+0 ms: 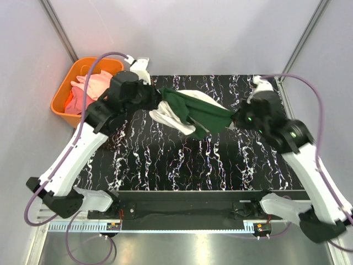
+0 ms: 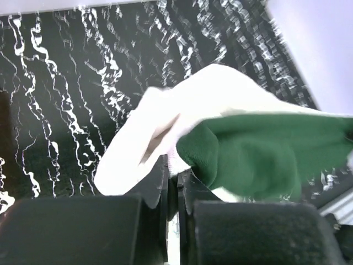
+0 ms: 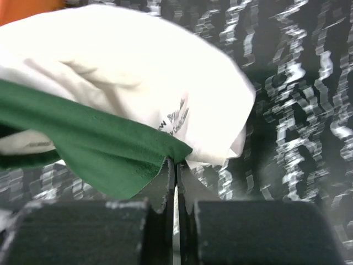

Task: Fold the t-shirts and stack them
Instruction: Flatten the tshirt out

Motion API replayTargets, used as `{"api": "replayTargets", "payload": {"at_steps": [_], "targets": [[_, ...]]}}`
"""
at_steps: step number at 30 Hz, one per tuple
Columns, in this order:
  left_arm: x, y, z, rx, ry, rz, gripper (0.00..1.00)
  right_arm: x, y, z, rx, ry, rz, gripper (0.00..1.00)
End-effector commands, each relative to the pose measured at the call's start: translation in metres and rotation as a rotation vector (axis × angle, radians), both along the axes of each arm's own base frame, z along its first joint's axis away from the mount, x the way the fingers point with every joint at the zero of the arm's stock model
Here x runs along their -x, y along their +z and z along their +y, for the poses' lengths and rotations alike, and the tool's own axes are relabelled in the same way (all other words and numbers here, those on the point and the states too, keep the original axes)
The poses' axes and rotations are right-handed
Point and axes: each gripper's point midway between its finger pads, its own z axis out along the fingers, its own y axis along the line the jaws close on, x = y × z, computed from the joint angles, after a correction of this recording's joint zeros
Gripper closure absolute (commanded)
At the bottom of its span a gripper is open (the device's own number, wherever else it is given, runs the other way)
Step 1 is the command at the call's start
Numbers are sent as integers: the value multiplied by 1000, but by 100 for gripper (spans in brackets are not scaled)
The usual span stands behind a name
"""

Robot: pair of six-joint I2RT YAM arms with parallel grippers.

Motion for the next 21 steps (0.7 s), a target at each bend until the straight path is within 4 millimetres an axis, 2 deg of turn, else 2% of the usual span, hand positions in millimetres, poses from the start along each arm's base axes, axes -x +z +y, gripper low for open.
{"api": "replayTargets", "payload": {"at_steps": [1,2,3,4,5,6,8,9,11,12,14,15,17,18,20,21], "targets": [[-4,-5,36,-44,137,-12,99,54,-45,-19,4,-26,195,100],[-1,-10,43,-50,148,-1,94,63,-51,-19,-32,-42,217,100],[-2,-21,53,-61,175,26,91,77,-64,-20,-55,-33,243,100],[-1,-31,56,-59,177,58,83,83,-72,-20,-67,-34,260,100],[4,-55,63,-86,185,120,61,88,-81,-20,-82,-46,282,99],[4,-67,73,-89,215,158,44,97,-98,-18,-88,-30,329,95],[13,-98,84,-135,228,261,21,104,-110,-15,-95,-14,375,75],[15,-105,91,-146,243,287,16,106,-120,-15,-82,-15,409,57],[24,-124,95,-183,234,354,14,107,-128,-13,-61,5,441,48],[29,-131,95,-191,221,373,14,107,-132,-10,-55,12,466,39],[39,-136,82,-147,153,405,19,105,-137,-9,-33,26,483,37],[47,-150,74,-152,131,438,23,103,-140,-8,-18,33,499,36],[57,-161,49,-142,44,464,26,98,-143,-6,2,55,499,35],[70,-168,30,-162,-12,476,27,94,-147,-5,16,60,512,35],[74,-184,8,-191,-54,490,27,90,-150,3,6,93,519,39],[83,-191,-8,-206,-99,497,27,88,-158,5,17,91,539,41]]}}
